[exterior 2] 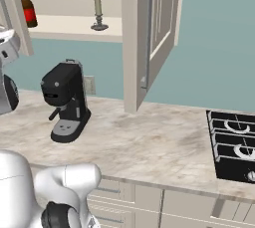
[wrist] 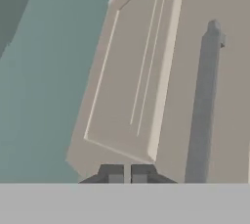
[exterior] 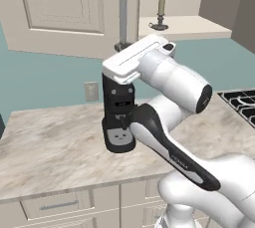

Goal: Get the candle and the beer from the cabinet and move them to the dining counter.

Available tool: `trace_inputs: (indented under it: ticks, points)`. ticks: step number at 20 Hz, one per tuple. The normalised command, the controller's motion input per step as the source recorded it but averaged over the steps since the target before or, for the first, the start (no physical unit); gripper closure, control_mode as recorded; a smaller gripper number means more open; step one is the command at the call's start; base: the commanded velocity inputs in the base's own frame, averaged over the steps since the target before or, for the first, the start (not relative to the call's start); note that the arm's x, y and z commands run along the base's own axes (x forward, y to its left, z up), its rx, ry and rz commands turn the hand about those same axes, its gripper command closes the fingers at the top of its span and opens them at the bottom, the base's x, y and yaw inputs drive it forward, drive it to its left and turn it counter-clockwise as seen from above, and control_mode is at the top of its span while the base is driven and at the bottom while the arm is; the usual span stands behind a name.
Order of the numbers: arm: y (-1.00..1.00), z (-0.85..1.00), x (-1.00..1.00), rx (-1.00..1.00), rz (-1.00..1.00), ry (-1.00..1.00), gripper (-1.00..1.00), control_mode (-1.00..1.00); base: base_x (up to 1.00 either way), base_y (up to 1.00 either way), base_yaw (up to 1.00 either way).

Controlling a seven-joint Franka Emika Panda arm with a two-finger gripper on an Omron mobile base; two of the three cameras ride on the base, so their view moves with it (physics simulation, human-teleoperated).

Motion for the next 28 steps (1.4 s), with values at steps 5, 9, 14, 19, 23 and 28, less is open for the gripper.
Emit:
trace_inputs:
  ticks: [5,9,14,19,23,28]
  points:
    - [0.33,0.0,-0.83,-0.07,0.13,0.0,1.0,-1.0,0.0,0.0,0.0]
    - [-0.76,0.0,-0.21,0.0,0.04,0.0,1.0,-1.0,0.0,0.0,0.0]
    - [-0.58,0.0,0.18,0.01,0.04,0.0,-1.0,-1.0,0.0,0.0,0.0]
    - [-0.42,0.01,0.23,0.01,0.09,0.02,-1.0,-1.0,0.0,0.0,0.0]
    - [-0.07,0.0,0.32,0.0,0.2,0.07,-1.0,-1.0,0.0,0.0,0.0]
    - [0.0,0.01,0.5,0.0,0.25,0.07,-1.0,-1.0,0.0,0.0,0.0]
